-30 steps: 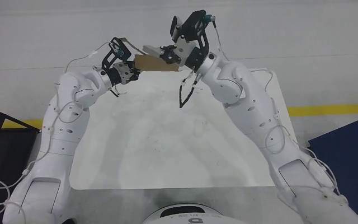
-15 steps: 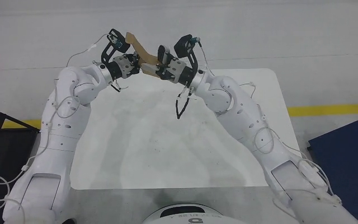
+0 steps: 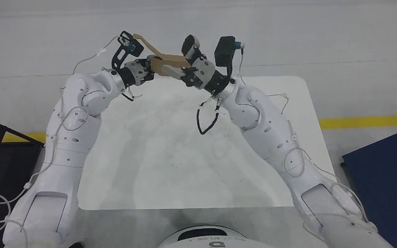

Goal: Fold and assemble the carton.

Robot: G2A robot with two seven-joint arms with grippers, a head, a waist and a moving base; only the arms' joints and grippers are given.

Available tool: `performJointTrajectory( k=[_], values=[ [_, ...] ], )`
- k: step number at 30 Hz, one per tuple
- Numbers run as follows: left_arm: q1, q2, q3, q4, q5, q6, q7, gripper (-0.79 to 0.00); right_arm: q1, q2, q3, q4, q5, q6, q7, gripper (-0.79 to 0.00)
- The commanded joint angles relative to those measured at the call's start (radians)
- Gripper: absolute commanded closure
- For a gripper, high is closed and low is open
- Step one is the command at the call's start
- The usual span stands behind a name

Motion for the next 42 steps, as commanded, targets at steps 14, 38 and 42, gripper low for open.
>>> performJointTrajectory(
  k=[14,38,42],
  values=[
    [0.008,0.006,-0.015,-0.016,-0.05,0.005,-0.026,0.0,0.026,-0.033,-0.072,0.131,-0.071,0.015,0.027,-0.779],
    [-0.084,0.01,0.012,0.162,-0.549,-0.264,-0.223,0.0,-0.018,-0.013,0.072,0.078,-0.206,0.075,-0.035,-0.733],
    [-0.094,0.013,0.017,0.172,-0.57,-0.269,-0.238,0.0,-0.018,-0.007,0.101,0.057,-0.249,0.086,-0.035,-0.723]
  ],
)
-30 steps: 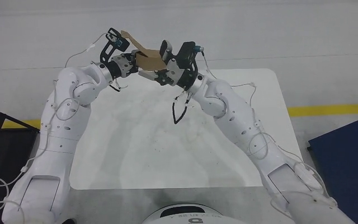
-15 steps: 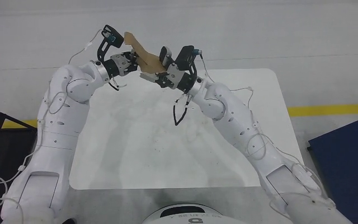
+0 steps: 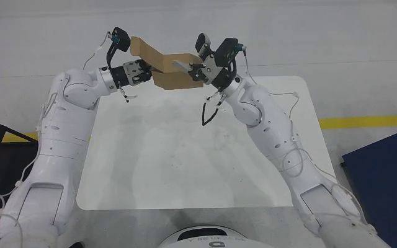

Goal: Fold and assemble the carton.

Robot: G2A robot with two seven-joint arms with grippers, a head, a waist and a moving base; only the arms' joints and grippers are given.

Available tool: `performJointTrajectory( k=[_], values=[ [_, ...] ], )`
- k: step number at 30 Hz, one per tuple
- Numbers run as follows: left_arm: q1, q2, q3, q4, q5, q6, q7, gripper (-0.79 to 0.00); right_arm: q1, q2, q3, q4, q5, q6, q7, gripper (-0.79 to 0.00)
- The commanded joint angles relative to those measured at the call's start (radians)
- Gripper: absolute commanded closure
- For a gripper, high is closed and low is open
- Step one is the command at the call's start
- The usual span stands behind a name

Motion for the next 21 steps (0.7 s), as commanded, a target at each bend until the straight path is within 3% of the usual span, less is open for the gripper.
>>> performJointTrajectory(
  k=[1,6,9,16,21],
  values=[
    [-0.003,0.001,0.003,0.005,-0.005,0.001,-0.001,0.0,-0.006,0.002,0.005,-0.021,-0.005,-0.01,0.002,-0.723],
    [-0.016,0.002,0.007,0.005,0.044,0.064,0.024,0.0,-0.021,0.007,0.005,-0.067,-0.035,-0.041,0.059,-0.736],
    [-0.017,0.0,0.011,0.003,0.065,0.097,0.055,0.0,-0.024,0.012,-0.012,-0.079,-0.071,-0.08,0.164,-0.77],
    [-0.02,-0.001,0.024,0.012,0.098,0.116,0.09,0.0,-0.03,0.018,-0.014,-0.11,-0.051,-0.116,0.306,-0.727],
    [-0.018,-0.001,0.031,0.022,0.104,0.11,0.1,0.0,-0.034,0.02,0.032,-0.166,-0.108,-0.031,0.162,-0.785]
  ],
)
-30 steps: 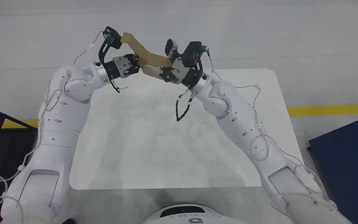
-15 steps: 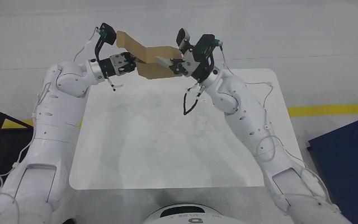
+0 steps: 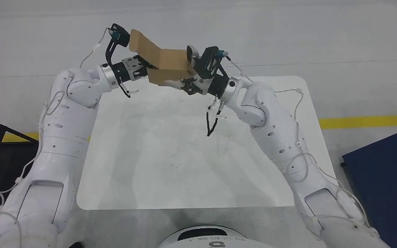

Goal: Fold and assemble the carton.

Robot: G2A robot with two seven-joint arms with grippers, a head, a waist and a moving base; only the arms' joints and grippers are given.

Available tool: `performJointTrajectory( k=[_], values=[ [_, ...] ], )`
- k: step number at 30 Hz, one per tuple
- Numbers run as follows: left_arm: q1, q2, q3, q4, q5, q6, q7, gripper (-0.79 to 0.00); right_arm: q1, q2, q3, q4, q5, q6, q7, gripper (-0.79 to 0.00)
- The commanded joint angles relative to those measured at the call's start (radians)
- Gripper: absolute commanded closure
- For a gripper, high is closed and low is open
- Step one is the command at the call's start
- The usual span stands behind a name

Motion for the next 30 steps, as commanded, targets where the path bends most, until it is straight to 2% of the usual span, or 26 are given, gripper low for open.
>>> performJointTrajectory(
  k=[1,3,6,12,20,27,30],
  values=[
    [0.002,0.001,0.001,0.003,0.002,-0.003,0.004,0.0,-0.006,-0.001,0.005,-0.008,-0.035,0.04,-0.075,-0.785],
    [0.005,0.002,0.001,0.004,0.002,-0.004,0.008,0.0,-0.003,-0.002,0.0,-0.002,-0.078,0.073,-0.091,-0.785],
    [0.011,0.004,-0.002,-0.002,0.01,-0.01,0.017,0.0,0.011,-0.004,-0.013,0.019,-0.142,0.107,-0.052,-0.785],
    [0.032,0.012,-0.016,-0.026,0.066,-0.014,0.059,0.0,0.013,-0.008,0.0,0.013,-0.12,0.163,-0.067,-0.785],
    [0.076,0.02,-0.027,-0.086,0.219,-0.004,0.166,0.0,0.036,-0.005,0.036,0.061,-0.156,0.247,0.068,-0.785],
    [0.094,0.021,-0.033,-0.09,0.202,-0.009,0.198,0.0,0.036,-0.009,0.019,0.085,-0.103,0.218,0.192,-0.785],
    [0.091,0.02,-0.028,-0.077,0.151,-0.034,0.181,0.0,0.032,-0.011,0.014,0.092,-0.104,0.227,0.203,-0.785]
  ],
)
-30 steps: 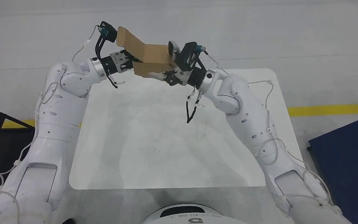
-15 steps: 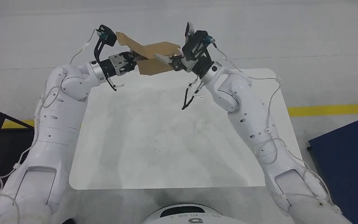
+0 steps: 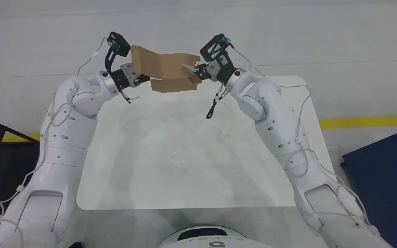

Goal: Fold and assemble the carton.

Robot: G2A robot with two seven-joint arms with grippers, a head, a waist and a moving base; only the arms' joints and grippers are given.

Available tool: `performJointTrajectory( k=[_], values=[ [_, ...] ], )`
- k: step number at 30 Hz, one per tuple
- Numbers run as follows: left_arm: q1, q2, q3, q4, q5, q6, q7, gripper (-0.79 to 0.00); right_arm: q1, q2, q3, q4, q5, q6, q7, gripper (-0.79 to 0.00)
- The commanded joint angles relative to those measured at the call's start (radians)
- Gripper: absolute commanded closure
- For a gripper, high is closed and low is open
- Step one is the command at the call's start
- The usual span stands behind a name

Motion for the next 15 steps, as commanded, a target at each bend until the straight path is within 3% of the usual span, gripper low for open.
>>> performJointTrajectory(
  k=[1,8,15],
  values=[
    [-0.004,-0.001,0.004,0.012,-0.044,-0.018,-0.015,0.0,-0.002,-0.001,-0.004,0.006,-0.001,0.004,0.004,-0.785],
    [-0.029,-0.001,0.014,0.054,-0.151,-0.052,-0.083,0.0,-0.008,-0.006,-0.011,0.016,0.023,0.006,-0.025,-0.785],
    [-0.042,0.002,0.012,0.075,-0.112,-0.041,-0.075,0.0,-0.059,-0.007,0.027,-0.084,0.186,-0.087,-0.177,-0.785]
  ],
)
